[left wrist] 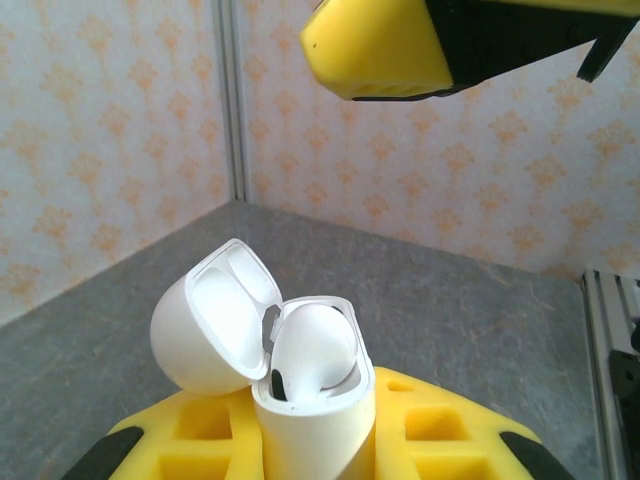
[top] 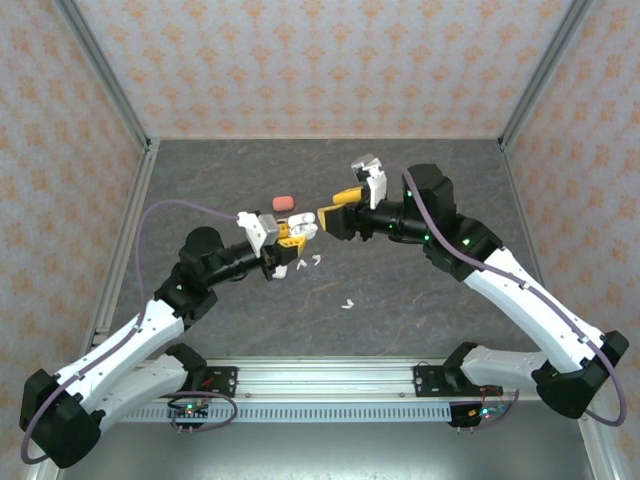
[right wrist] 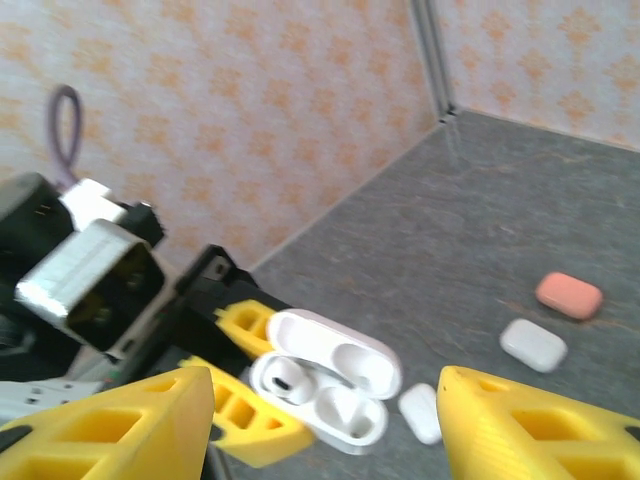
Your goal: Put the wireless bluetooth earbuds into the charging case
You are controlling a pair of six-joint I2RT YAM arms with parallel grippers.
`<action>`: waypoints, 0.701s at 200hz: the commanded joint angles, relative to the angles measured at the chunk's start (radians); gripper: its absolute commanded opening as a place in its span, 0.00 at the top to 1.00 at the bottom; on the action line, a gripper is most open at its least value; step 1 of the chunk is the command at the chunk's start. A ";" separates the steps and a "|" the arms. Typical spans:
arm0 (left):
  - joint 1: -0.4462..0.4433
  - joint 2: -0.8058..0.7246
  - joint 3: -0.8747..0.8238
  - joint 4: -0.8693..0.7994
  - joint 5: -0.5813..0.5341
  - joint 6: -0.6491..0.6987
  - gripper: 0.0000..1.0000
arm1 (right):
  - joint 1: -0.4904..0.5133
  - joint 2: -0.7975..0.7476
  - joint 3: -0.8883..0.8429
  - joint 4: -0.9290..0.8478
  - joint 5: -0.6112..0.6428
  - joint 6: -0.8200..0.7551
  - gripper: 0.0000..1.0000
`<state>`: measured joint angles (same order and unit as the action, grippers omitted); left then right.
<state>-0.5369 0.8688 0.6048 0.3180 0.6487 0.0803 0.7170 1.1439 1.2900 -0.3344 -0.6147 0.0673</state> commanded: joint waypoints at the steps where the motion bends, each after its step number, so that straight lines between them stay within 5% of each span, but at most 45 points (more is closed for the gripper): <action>1: -0.005 -0.026 0.015 0.109 -0.017 0.040 1.00 | 0.002 0.010 0.074 -0.016 -0.099 0.051 0.38; 36: -0.006 -0.025 0.059 0.093 -0.008 0.074 1.00 | 0.004 0.034 0.150 -0.096 -0.099 0.026 0.37; 140: -0.023 -0.105 0.059 0.056 -0.016 0.105 1.00 | 0.003 -0.044 0.005 -0.206 0.233 0.104 0.35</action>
<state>-0.5549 0.7994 0.6407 0.3553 0.6453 0.1562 0.7174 1.1370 1.3464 -0.4839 -0.5129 0.1204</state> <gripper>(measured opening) 0.206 0.652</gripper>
